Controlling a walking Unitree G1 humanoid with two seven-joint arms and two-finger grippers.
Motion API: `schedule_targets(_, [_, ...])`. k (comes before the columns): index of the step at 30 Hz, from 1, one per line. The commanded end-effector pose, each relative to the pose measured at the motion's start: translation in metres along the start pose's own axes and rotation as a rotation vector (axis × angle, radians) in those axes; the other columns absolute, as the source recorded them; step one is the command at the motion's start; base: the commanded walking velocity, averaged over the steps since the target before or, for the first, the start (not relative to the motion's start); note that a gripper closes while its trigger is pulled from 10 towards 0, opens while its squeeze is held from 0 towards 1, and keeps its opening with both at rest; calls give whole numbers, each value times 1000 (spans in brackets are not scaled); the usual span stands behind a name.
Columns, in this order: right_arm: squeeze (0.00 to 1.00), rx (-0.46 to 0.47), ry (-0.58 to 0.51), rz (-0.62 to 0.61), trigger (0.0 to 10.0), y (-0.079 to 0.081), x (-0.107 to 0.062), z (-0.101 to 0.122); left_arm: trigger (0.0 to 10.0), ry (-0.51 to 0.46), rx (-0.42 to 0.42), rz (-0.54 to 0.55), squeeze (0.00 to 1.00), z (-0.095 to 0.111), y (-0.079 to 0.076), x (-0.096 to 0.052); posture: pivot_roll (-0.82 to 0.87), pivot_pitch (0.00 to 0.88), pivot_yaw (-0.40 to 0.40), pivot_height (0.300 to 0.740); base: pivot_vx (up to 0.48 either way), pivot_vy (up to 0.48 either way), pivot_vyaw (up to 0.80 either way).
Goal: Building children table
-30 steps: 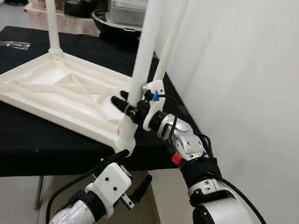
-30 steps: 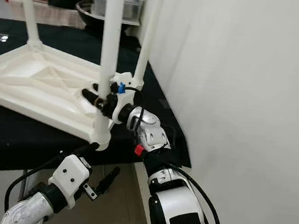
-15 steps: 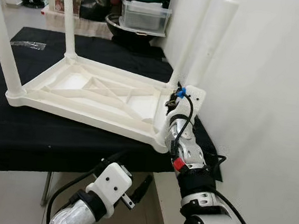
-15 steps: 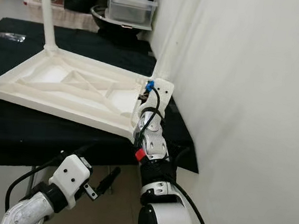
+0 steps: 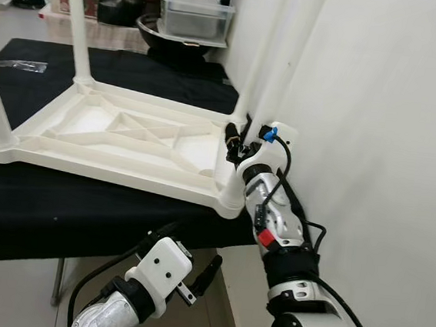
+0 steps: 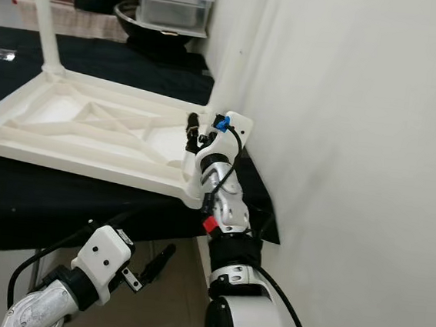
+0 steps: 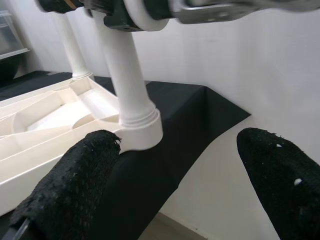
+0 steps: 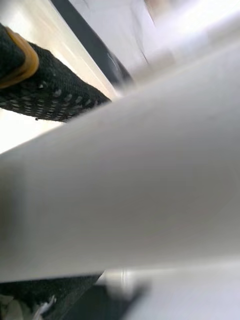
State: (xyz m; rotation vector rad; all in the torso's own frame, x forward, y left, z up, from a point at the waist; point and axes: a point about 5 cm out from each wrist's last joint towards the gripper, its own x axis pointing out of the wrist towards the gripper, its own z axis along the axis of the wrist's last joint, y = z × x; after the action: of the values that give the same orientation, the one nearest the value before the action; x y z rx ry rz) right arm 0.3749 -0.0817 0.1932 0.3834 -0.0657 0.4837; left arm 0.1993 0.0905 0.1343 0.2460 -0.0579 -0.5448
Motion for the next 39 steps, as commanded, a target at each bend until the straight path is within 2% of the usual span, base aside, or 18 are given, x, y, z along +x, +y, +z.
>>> schedule_targets(1, [0,22,71,217,10000,18,-2,-10,10000,9,-7,-4,0,-3,-1,1,120,0,-151,740,0,0,0])
schedule_targets(2, [0,18,126,321,10000,20,-7,-13,10000,9,-8,-4,0,-3,-1,1,120,0,-151,740,0,0,0])
schedule_targets(4, [0,18,126,321,10000,20,-7,-13,10000,9,-8,-4,0,-3,-1,1,120,0,-151,740,0,0,0])
schedule_targets(6, [0,-50,254,617,10000,23,-19,-18,10000,7,-8,-6,0,-3,-2,2,132,0,-158,740,0,0,0])
schedule_targets(9, [0,-50,254,617,10000,23,-19,-18,10000,7,-8,-6,0,-3,-2,2,132,0,-158,740,0,0,0])
schedule_targets(12, [0,-96,341,804,10000,25,-23,-20,10000,6,-5,-4,0,-3,-2,1,149,0,-170,740,0,0,0])
schedule_targets(13, [0,-98,353,858,3412,29,-21,-20,10000,7,-4,0,0,-3,-2,1,148,0,-169,740,0,0,0])
schedule_targets(14, [0,-98,353,858,3412,29,-21,-20,10000,7,-4,0,0,-3,-2,1,148,0,-169,740,0,0,0])
schedule_targets(15, [0,-108,353,846,0,32,-17,-21,10000,8,-3,3,0,-4,-1,0,148,0,-169,740,0,0,0])
schedule_targets(19, [0,-136,323,803,0,35,-8,-21,10000,9,-3,6,0,-4,-1,0,140,0,-157,740,0,0,0])
schedule_targets(24, [0,-157,314,655,0,32,-2,-26,10000,9,-2,4,0,-4,-1,0,141,0,-157,740,0,0,0])
schedule_targets(26, [0,-167,294,278,0,13,9,-28,10000,10,-3,8,0,-4,-1,0,134,0,-152,740,0,0,0])
schedule_targets(28, [0,-167,294,278,0,13,9,-28,10000,10,-3,8,0,-4,-1,0,134,0,-152,740,0,0,0])
schedule_targets(30, [0,-171,257,-56,0,-8,12,-25,10000,10,-5,10,0,-4,0,0,131,0,-150,740,0,0,0])
schedule_targets(31, [0,-171,257,-56,0,-8,12,-25,10000,10,-5,10,0,-4,0,0,131,0,-150,740,0,0,0])
schedule_targets(33, [0,-147,180,-441,0,-29,-1,-23,10000,10,-5,7,0,-5,-1,0,125,0,-143,740,0,0,0])
schedule_targets(37, [0,-144,128,-639,0,-36,-12,-22,10000,10,-5,4,0,-5,-1,1,125,0,-143,740,0,0,0])
schedule_targets(39, [0,-63,132,-719,0,-19,-13,-33,10000,9,-2,1,0,-5,-1,1,128,0,-141,740,0,0,0])
